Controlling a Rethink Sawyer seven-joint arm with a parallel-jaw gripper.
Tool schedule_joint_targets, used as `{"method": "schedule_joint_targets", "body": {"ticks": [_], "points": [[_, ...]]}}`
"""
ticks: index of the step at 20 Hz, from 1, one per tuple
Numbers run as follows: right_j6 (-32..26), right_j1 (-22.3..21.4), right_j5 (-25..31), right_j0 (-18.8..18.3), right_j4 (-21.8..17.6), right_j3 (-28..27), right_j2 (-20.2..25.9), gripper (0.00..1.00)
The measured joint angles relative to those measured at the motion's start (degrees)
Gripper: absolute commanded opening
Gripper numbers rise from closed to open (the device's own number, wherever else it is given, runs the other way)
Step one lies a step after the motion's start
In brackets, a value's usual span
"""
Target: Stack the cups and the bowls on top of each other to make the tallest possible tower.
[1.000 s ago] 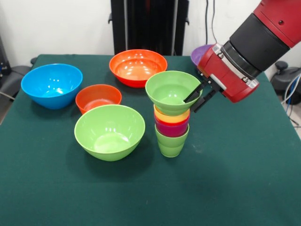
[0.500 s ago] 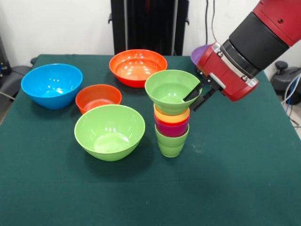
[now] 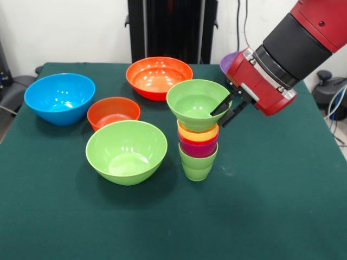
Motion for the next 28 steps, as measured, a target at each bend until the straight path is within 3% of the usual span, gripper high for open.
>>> {"method": "schedule_joint_targets", "body": {"ticks": [2,3,28], "points": [[0.0,0.0,0.0,0.0,0.0,0.0,0.0,0.00],[0.0,0.0,0.0,0.0,0.0,0.0,0.0,1.00],[0.0,0.0,0.0,0.0,0.0,0.0,0.0,1.00]]}}
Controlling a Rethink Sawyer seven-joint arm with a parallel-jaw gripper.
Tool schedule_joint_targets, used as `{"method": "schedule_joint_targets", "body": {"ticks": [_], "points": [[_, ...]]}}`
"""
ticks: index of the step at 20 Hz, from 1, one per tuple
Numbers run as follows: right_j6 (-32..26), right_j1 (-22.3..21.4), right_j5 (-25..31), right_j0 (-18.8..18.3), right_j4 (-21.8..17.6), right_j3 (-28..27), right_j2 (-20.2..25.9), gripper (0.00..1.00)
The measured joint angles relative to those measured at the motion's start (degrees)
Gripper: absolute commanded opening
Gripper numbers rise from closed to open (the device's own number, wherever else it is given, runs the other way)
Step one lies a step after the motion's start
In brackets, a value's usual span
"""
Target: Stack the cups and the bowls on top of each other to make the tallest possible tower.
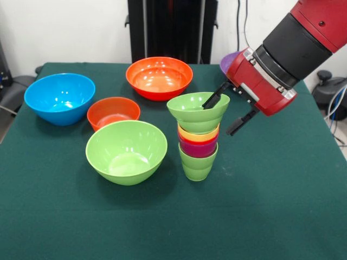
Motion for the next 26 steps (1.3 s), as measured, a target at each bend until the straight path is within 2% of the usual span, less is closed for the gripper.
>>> {"method": "schedule_joint_targets", "body": {"ticks": [9,10,26], "points": [[0.0,0.0,0.0,0.0,0.0,0.0,0.0,1.00],[0.0,0.0,0.0,0.0,0.0,0.0,0.0,0.00],[0.0,0.0,0.0,0.0,0.0,0.0,0.0,0.00]]}}
